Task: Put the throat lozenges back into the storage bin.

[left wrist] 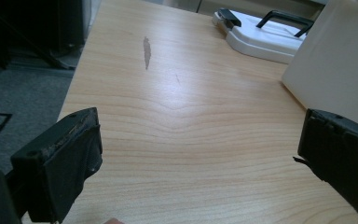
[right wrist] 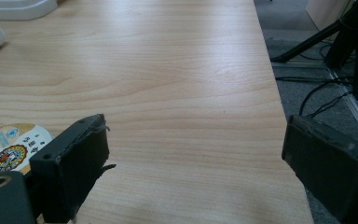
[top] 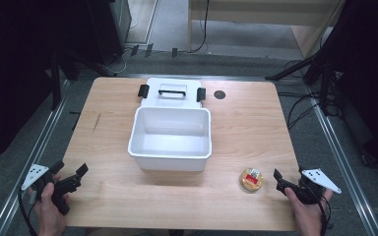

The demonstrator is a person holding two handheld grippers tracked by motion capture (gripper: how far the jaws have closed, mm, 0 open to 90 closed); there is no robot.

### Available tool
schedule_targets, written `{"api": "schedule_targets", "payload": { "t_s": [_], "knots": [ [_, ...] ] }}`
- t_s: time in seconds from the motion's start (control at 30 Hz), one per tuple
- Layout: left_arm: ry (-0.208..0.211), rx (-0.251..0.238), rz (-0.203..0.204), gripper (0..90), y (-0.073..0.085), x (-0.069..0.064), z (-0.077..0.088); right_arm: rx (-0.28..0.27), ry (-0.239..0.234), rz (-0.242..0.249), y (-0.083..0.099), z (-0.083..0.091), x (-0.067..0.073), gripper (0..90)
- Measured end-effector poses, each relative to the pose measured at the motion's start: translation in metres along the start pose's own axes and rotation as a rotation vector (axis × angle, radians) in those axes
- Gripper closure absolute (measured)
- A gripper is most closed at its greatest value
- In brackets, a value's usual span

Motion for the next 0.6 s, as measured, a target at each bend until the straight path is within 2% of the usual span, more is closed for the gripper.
{"api": "schedule_targets", "payload": {
  "t_s": [0.13,0.33,0.4,0.5,0.6],
  "knots": [
    [-0.028,0.010,-0.013,0.2,0.001,0.000,-0.001,0.003,-0.011,-0.007,0.000,-0.001,-0.001,7.2],
    [-0.054,0.024,-0.018,0.1,0.001,0.001,-0.002,0.008,-0.012,0.009,0.000,-0.001,0.001,8.3],
    [-0.073,0.046,-0.018,0.1,0.003,0.002,-0.003,0.038,-0.003,0.039,0.003,-0.001,0.005,10.4],
    [-0.090,0.061,-0.017,0.1,0.003,0.002,-0.004,0.053,-0.005,0.076,0.002,0.002,0.011,11.3],
    [-0.137,0.078,-0.032,0.1,0.004,0.003,-0.005,0.065,-0.024,0.094,0.002,0.003,0.018,11.5]
  ]
}}
Point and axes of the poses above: each handheld gripper's, and its own axes: z roughly backward along the jaws, y roughly out of its underside, x roughly to its left, the point moved 8 cm from there along -z, roughly forward along the jaws, and after that the axes turned 2 degrees about -y, right-handed, at the moved point
